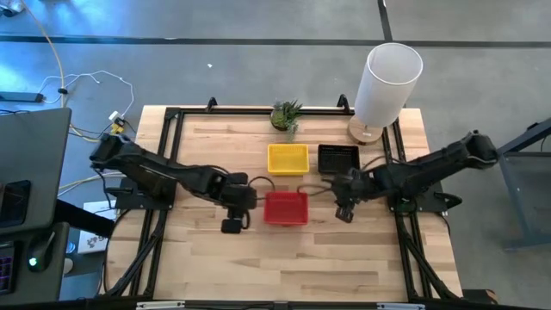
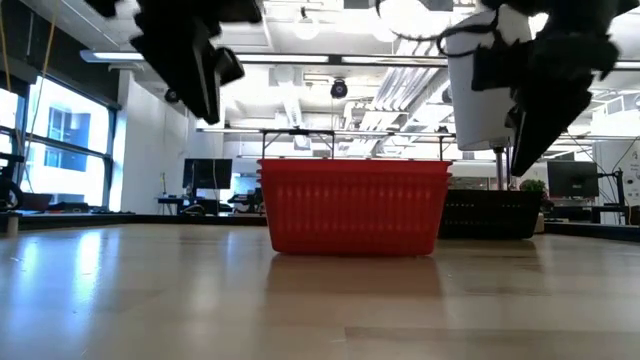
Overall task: Stack baskets by color
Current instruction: Return to Home Position
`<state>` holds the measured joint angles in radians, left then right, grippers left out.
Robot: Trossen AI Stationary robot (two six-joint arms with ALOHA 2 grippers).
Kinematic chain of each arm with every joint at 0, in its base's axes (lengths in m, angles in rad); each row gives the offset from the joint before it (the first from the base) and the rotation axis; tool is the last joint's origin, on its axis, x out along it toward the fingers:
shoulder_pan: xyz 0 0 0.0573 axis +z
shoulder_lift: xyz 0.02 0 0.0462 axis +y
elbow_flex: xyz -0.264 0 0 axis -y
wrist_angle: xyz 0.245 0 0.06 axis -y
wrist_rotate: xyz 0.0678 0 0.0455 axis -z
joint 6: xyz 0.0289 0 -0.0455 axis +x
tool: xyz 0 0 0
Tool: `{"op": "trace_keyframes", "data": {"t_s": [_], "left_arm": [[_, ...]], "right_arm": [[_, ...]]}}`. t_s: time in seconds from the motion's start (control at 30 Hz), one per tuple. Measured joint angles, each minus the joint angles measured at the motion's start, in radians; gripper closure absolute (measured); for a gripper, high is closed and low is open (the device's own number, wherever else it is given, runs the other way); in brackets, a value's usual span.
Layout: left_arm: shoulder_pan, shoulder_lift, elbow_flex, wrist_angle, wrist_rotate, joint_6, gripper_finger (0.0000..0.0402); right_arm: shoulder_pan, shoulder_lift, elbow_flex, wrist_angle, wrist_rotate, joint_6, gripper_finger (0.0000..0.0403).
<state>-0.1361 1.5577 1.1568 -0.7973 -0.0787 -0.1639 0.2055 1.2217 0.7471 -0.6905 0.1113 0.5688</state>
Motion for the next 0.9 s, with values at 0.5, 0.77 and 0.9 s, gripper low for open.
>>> {"op": "trace_keyframes", "data": {"t_s": [0.5, 0.77, 0.9], "left_arm": [[0.023, -0.487, -0.552, 0.655, 0.09, -0.088, 0.031], [0.053, -0.691, -0.762, 0.833, 0.08, -0.017, 0.031], [0.06, -0.788, -0.861, 0.871, 0.067, -0.024, 0.031]], "right_arm": [[0.247, -0.207, -0.004, 0.126, 0.348, -0.193, 0.0295], [0.201, -0.452, -0.069, 0.25, 0.341, -0.405, 0.0295], [0.193, -0.607, -0.202, 0.299, 0.332, -0.314, 0.0295]]}}
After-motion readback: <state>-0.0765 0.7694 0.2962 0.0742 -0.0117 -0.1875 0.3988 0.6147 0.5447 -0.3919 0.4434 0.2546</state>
